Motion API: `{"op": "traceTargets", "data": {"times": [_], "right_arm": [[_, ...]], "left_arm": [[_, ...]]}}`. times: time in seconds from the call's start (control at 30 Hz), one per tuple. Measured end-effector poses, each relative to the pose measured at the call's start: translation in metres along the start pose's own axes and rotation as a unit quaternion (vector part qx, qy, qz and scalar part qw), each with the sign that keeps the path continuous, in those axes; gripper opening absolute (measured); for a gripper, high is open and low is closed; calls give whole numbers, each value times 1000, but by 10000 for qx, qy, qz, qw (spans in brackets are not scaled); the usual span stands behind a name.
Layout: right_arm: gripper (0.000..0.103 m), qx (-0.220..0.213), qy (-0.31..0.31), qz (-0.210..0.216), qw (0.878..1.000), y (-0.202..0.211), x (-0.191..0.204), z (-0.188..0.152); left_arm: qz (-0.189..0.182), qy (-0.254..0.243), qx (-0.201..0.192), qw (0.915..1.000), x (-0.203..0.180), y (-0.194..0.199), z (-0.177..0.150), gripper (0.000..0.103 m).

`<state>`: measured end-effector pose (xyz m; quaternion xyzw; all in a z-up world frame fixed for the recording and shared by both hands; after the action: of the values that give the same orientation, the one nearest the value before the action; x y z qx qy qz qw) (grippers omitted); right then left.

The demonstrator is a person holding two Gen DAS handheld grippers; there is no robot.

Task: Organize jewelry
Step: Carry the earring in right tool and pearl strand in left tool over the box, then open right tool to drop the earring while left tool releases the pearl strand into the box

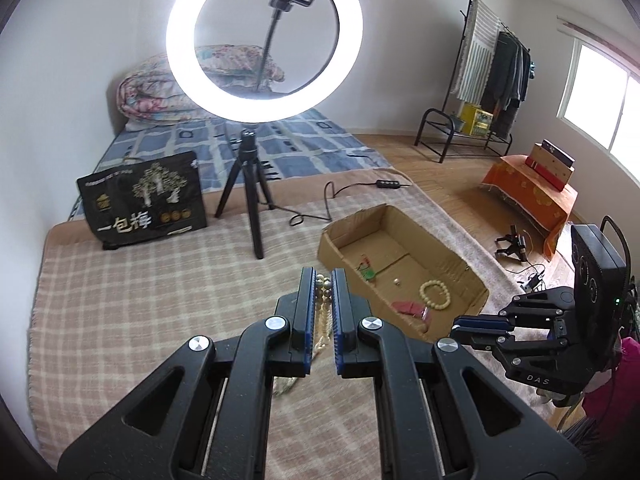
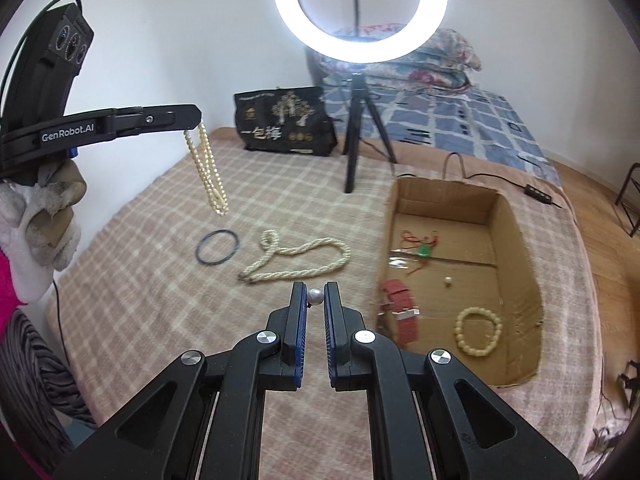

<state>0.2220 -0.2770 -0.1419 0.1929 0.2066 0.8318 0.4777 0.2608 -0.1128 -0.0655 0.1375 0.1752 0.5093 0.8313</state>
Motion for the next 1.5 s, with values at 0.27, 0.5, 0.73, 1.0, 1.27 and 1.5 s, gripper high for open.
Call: {"op": "traceTargets", "data": {"times": [0.27, 0.5, 0.73, 1.0, 1.27, 1.5], "right_arm": [[7, -28, -273, -323, 9991, 3, -47, 2], [7, 64, -415, -430, 9982, 0, -72, -4], [7, 235, -435, -378, 9981, -9, -81, -13], [7, 386, -499, -321, 9975, -20, -84, -22], [7, 518, -582, -339, 9964, -25, -90, -32], [7, 466, -563, -368, 9966, -22, -90, -33]], "left_arm": [[-284, -35, -44, 9996, -34, -46, 20, 6], [-488, -16, 60, 9988, -64, -94, 27, 6], [-573, -11, 274, 9980, -87, -141, 14, 6], [-629, 5, 548, 9965, -102, -182, -3, 6], [-666, -29, 747, 9950, -113, -201, -12, 6], [-703, -27, 815, 9942, -122, -205, -16, 6]]}}
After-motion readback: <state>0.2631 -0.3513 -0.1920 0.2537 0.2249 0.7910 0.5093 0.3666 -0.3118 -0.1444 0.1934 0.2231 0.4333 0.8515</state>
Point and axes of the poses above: each gripper's, at about its wrist camera, not at the fingertips, and y roughly against the way its jaws point, x to its left, z to its top, the point moved 5 cm from there along -y, roughly the way its jaws point, and after that the axes turned 14 degrees about -x, right-handed, at the moved point
